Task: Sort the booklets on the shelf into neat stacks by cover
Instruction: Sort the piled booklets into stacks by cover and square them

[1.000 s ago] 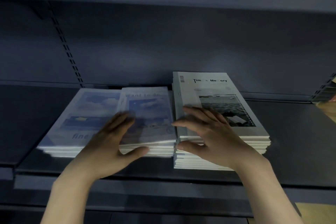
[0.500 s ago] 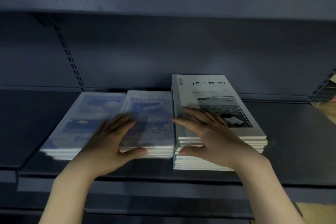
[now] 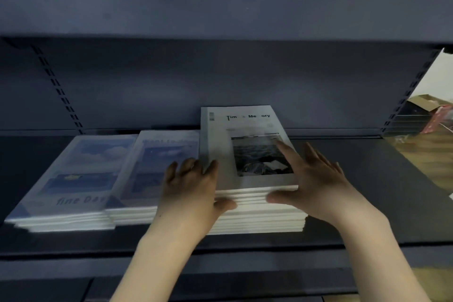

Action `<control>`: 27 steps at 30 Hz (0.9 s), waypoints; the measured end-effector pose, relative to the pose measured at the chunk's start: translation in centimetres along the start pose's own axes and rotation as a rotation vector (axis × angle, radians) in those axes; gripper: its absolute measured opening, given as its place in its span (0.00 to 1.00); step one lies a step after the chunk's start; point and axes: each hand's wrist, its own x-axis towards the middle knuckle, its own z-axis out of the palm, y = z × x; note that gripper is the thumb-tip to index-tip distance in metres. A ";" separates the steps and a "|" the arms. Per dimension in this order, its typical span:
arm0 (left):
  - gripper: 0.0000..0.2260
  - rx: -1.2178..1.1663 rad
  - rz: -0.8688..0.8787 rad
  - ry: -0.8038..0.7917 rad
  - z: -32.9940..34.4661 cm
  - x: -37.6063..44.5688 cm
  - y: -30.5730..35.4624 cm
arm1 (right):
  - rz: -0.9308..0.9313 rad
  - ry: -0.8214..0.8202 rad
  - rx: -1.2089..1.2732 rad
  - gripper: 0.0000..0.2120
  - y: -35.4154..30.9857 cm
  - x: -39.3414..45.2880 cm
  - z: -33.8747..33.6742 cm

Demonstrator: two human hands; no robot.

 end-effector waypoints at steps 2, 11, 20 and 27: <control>0.34 -0.024 -0.029 0.041 0.1 -0.2 0.4 | 0.004 0.000 0.011 0.47 0.8 -0.2 0.2; 0.22 -0.093 -0.092 0.240 1.5 -1.0 0.6 | -0.111 0.152 -0.019 0.41 2.1 -0.1 1.5; 0.32 -0.215 -0.234 0.183 0.8 -1.5 1.1 | -0.112 0.176 0.085 0.39 2.8 0.0 2.0; 0.32 -0.233 -0.222 0.230 1.4 -1.4 1.0 | -0.120 0.191 0.122 0.37 2.8 0.2 2.2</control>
